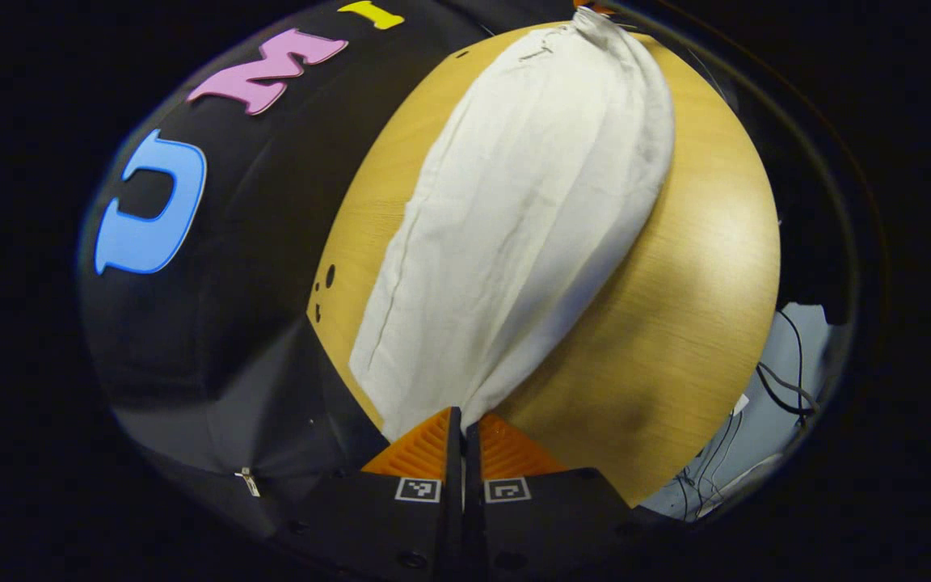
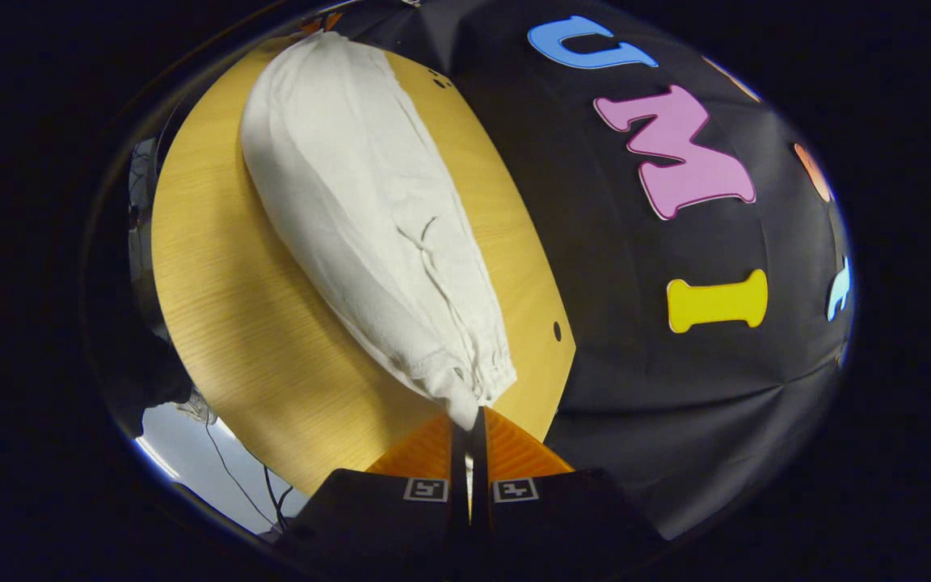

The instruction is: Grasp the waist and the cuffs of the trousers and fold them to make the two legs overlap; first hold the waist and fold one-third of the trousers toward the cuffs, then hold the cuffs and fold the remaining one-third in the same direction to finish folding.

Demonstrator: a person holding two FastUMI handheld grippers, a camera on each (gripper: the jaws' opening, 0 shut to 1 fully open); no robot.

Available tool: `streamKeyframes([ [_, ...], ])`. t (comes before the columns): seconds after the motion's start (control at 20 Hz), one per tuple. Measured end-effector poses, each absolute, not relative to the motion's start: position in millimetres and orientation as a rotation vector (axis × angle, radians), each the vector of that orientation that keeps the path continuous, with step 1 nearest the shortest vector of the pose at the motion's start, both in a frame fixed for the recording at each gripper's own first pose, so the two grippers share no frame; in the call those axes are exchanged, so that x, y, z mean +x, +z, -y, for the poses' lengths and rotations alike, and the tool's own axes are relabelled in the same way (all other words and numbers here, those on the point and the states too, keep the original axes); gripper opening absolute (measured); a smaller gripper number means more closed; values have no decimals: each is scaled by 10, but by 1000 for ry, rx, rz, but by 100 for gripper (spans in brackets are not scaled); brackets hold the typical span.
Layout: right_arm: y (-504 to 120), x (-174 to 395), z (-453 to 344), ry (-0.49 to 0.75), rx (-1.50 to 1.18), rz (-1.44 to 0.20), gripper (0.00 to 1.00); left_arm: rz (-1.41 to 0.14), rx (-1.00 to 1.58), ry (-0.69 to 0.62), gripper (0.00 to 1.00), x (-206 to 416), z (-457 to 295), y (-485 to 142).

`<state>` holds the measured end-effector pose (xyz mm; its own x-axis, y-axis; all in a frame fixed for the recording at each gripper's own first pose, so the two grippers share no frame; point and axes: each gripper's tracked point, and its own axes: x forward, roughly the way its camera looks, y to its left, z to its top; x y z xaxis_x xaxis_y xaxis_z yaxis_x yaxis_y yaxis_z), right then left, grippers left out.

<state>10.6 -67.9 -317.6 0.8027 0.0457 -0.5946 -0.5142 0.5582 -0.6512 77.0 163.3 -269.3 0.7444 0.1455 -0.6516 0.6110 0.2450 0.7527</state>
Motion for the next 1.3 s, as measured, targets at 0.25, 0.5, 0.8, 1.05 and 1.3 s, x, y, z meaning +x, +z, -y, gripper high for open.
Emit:
streamKeyframes([
  [0.25,-3005,479,746,317,-878,-542,5,-681,1247,-284,5,1310,-1611,-2361],
  [0.5,-3100,1064,707,290,-868,-532,5,-731,1286,-287,5,1874,-1601,-2414],
  [0.8,-3567,1669,595,351,-862,-600,5,-866,1307,-301,6,2202,-1670,-2846],
  [1.05,-3995,1881,527,414,-884,-665,5,-898,1370,-316,5,2445,-1700,-3044],
  [1.3,-4294,1899,490,463,-926,-714,7,-873,1462,-324,5,2604,-1720,-3145],
])
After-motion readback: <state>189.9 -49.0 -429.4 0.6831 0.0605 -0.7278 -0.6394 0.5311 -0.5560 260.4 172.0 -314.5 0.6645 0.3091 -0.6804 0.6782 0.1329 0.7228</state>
